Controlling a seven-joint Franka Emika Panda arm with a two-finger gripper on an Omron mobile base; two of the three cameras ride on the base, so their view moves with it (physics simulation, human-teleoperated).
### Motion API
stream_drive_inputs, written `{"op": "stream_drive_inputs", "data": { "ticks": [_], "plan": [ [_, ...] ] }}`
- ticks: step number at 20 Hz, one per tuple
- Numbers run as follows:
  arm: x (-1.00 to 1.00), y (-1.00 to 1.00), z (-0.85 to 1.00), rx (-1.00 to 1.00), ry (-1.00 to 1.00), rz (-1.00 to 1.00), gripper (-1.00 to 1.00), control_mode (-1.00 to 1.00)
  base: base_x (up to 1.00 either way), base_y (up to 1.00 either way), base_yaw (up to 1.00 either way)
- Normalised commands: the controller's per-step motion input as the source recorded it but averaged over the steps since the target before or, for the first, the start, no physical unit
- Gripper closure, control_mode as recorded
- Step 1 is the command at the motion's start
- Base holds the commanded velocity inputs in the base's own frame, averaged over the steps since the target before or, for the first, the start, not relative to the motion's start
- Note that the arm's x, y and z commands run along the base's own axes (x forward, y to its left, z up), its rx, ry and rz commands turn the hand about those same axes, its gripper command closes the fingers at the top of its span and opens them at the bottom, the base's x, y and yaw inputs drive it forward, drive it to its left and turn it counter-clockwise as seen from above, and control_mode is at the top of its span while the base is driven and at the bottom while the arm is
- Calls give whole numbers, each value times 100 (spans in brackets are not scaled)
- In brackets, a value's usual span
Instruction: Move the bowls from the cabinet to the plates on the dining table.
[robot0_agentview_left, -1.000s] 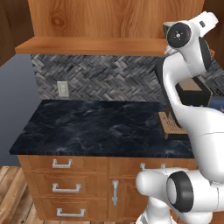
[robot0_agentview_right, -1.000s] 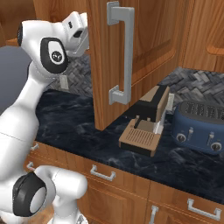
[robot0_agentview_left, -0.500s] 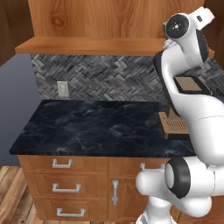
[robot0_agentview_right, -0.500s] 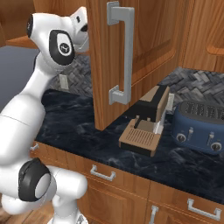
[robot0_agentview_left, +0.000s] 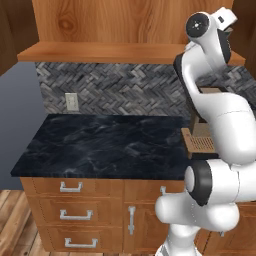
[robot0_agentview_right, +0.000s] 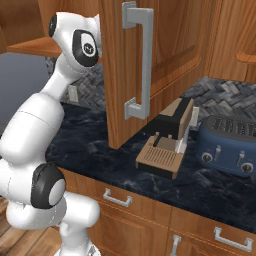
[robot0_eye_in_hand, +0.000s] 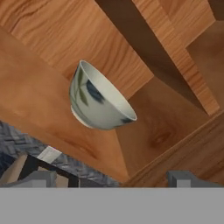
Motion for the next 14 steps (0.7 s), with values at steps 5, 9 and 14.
{"op": "stream_drive_inputs", "data": {
  "ticks": [5, 9, 14],
  "plan": [
    [35, -19, -10, 0, 2, 0, -100, -100, 0, 0, 0],
    [28, -19, -7, 0, 1, 0, -100, -100, 0, 0, 0],
    [26, -21, 0, 0, 0, 0, -100, -100, 0, 0, 0]
  ]
}}
